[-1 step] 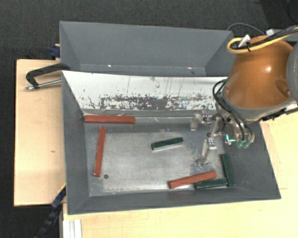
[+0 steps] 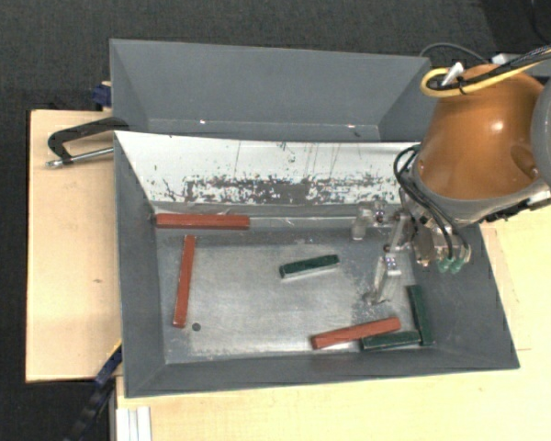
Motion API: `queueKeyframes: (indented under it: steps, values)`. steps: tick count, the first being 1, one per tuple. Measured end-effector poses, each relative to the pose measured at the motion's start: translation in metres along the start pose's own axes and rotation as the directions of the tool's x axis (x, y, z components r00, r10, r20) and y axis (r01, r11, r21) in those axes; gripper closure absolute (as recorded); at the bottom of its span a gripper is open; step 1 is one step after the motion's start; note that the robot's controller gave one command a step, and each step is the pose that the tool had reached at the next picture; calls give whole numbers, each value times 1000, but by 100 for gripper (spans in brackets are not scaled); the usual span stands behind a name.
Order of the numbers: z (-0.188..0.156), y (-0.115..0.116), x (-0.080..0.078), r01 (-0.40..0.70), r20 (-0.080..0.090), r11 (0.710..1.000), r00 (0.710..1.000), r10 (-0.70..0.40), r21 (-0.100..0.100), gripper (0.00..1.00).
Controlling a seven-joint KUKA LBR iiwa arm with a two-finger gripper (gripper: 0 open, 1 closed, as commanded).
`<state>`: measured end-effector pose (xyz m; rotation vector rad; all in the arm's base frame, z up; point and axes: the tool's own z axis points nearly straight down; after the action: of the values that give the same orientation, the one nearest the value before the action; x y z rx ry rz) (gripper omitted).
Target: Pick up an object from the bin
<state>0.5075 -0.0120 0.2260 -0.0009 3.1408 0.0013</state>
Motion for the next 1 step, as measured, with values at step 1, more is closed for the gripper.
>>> queueKeyframes:
  steps: [1]
  values:
    - [40, 22, -11, 80, 6, 997, 997, -80, 1, 0]
